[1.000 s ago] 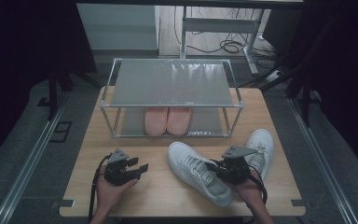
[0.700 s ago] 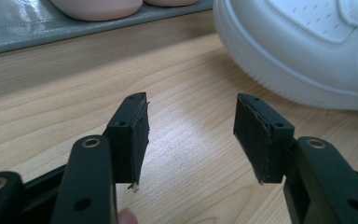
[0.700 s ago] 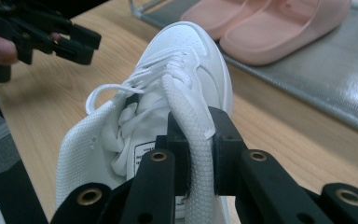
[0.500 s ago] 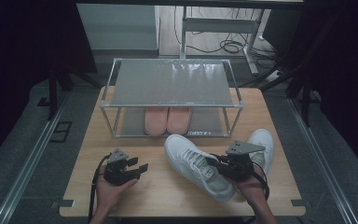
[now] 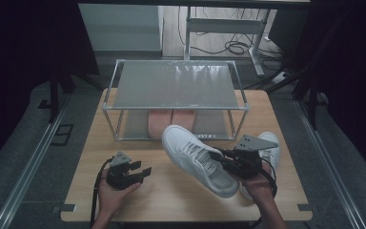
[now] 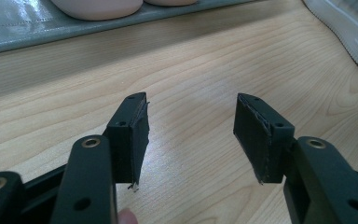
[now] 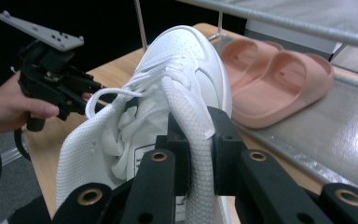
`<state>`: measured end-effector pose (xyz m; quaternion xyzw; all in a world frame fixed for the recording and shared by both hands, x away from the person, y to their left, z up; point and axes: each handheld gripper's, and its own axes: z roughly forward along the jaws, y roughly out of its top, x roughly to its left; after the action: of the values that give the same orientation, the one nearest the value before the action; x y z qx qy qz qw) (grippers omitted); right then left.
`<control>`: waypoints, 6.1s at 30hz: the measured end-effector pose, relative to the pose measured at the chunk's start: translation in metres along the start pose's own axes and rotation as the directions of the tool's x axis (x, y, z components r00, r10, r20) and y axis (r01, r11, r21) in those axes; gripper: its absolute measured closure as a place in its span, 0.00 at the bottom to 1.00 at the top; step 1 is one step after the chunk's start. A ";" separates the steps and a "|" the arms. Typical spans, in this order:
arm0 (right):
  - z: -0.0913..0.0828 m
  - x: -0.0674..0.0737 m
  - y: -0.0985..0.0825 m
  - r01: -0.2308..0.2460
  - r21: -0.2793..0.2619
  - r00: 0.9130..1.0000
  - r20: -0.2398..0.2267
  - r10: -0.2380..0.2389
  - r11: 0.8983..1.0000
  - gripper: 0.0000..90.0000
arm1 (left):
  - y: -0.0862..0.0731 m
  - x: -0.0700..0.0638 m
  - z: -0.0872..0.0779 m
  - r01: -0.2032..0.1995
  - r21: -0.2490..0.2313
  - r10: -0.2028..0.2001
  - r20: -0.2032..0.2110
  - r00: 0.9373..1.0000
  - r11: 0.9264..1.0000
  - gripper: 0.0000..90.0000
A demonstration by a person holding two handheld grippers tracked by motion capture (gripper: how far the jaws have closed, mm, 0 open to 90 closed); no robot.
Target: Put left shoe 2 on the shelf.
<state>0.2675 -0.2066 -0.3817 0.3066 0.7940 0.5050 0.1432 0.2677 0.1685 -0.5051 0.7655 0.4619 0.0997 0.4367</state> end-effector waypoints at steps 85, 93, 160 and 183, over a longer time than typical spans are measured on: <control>0.090 -0.048 0.180 -0.139 -0.163 0.985 0.078 0.153 0.977 0.90 | 0.000 0.007 -0.003 0.023 -0.017 -0.023 0.017 1.000 1.000 0.51; 0.110 -0.053 0.192 -0.174 -0.166 0.972 0.131 0.196 0.971 0.90 | 0.000 0.008 -0.003 0.026 -0.018 -0.026 0.022 0.999 0.999 0.51; 0.171 -0.092 0.192 -0.282 -0.185 0.922 0.218 0.319 0.941 0.61 | -0.001 0.013 -0.004 0.029 -0.024 -0.029 0.014 0.999 0.999 0.51; 0.113 -0.083 0.144 -0.180 -0.106 0.959 0.202 0.198 0.978 0.86 | -0.001 0.007 -0.001 0.012 -0.012 -0.012 0.012 1.000 1.000 0.51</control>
<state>0.4418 -0.1349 -0.3116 0.4264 0.7188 0.5149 0.1910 0.2701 0.1750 -0.5073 0.7606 0.4632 0.0954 0.4448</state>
